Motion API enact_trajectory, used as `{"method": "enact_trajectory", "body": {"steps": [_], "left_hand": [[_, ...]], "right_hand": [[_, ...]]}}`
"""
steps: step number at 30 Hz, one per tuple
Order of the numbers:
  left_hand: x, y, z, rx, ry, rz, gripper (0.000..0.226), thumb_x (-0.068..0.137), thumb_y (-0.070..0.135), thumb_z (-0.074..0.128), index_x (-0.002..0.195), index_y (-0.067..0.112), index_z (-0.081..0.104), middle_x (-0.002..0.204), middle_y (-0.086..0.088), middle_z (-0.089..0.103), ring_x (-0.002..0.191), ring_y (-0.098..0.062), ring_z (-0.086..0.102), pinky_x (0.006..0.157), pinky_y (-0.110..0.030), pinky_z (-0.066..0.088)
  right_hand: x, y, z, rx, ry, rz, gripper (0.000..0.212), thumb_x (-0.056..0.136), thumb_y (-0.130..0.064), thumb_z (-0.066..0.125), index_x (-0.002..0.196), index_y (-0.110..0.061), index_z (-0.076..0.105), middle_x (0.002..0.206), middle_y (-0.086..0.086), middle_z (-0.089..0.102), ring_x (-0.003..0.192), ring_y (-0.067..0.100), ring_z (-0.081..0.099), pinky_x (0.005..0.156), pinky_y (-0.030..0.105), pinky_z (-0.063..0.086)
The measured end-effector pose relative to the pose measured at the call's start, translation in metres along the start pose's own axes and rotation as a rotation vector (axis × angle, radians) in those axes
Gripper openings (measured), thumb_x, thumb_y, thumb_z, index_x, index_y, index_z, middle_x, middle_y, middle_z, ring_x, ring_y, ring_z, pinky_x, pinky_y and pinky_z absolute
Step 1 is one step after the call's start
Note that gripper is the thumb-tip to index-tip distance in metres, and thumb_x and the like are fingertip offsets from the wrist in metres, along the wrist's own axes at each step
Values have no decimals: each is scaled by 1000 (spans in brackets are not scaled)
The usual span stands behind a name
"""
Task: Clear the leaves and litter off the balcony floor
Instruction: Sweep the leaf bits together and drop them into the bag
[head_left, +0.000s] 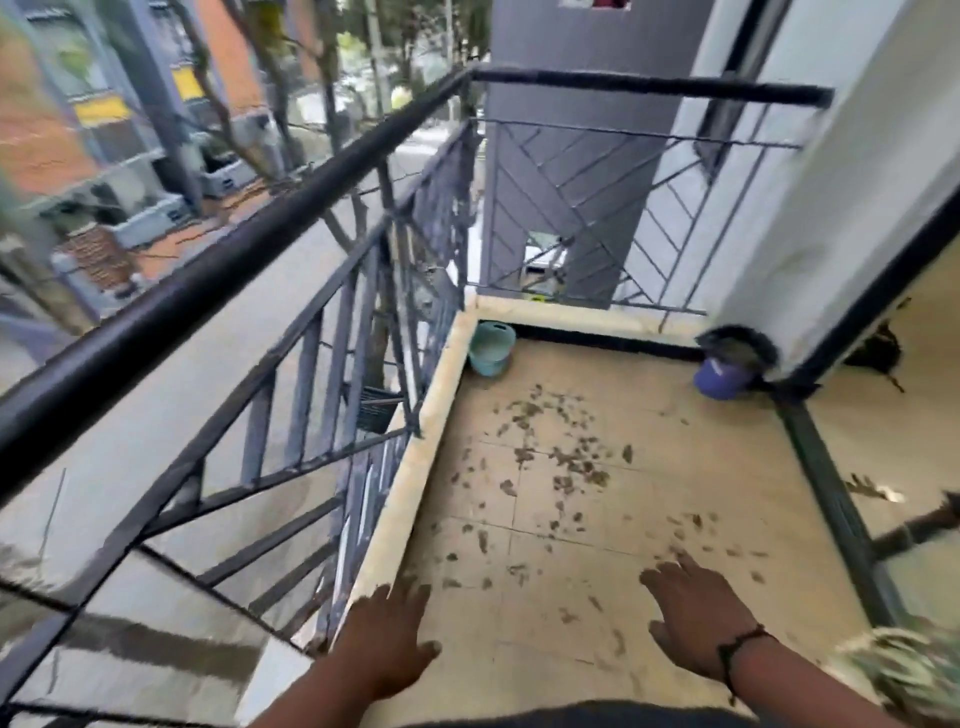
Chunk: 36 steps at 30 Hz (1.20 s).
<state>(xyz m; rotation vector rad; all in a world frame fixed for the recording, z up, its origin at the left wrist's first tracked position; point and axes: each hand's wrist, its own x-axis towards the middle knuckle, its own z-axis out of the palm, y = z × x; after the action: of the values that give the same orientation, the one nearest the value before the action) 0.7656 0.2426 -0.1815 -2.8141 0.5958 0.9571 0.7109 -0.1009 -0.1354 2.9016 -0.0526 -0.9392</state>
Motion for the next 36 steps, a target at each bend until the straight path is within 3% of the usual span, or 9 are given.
{"method": "enact_trajectory", "body": {"steps": [5,10,15,18,24,31,36], "left_hand": [[-7,38,0,78,-43,27,81,94,60,42,158,26,6,166,-5,6,147,-29,22,115,-47,26],[-29,103,10,-19,29,-13,80,94,63,41,158,27,9,166,-3,11,148,-23,23,117,-38,29],[-58,162,37,23,-117,55,83,93,68,41,158,32,5,166,0,6,149,-20,21,116,-31,28],[-63,184,43,93,-197,75,84,92,71,38,158,32,4,166,2,4,150,-19,21,116,-30,26],[-44,206,40,199,-186,151,84,93,69,37,159,29,3,166,0,4,150,-22,21,116,-35,30],[2,217,37,260,-211,275,82,94,67,40,158,29,5,166,0,4,149,-22,22,115,-36,32],[52,185,20,229,-183,358,82,93,66,44,158,31,7,166,0,6,150,-20,21,117,-36,30]], "right_hand": [[-47,36,54,169,-19,83,56,98,-42,44,149,-23,29,154,2,31,147,29,17,115,42,25],[-80,73,109,186,-41,57,53,98,-36,41,148,-20,31,154,6,32,147,30,16,115,45,25],[-122,106,165,237,-88,83,53,97,-37,40,146,-19,33,150,10,36,141,32,25,110,43,31],[-146,119,201,304,-125,140,56,99,-40,40,149,-18,28,153,10,31,146,34,15,112,44,29],[-181,130,240,395,-185,271,56,99,-35,39,150,-17,25,156,11,26,149,34,7,116,46,21],[-199,130,248,437,-201,455,56,97,-33,41,149,-17,28,151,10,34,144,33,18,114,46,25],[-191,102,233,540,-171,638,52,94,-36,44,144,-22,34,150,8,36,143,30,23,114,40,27]]}}
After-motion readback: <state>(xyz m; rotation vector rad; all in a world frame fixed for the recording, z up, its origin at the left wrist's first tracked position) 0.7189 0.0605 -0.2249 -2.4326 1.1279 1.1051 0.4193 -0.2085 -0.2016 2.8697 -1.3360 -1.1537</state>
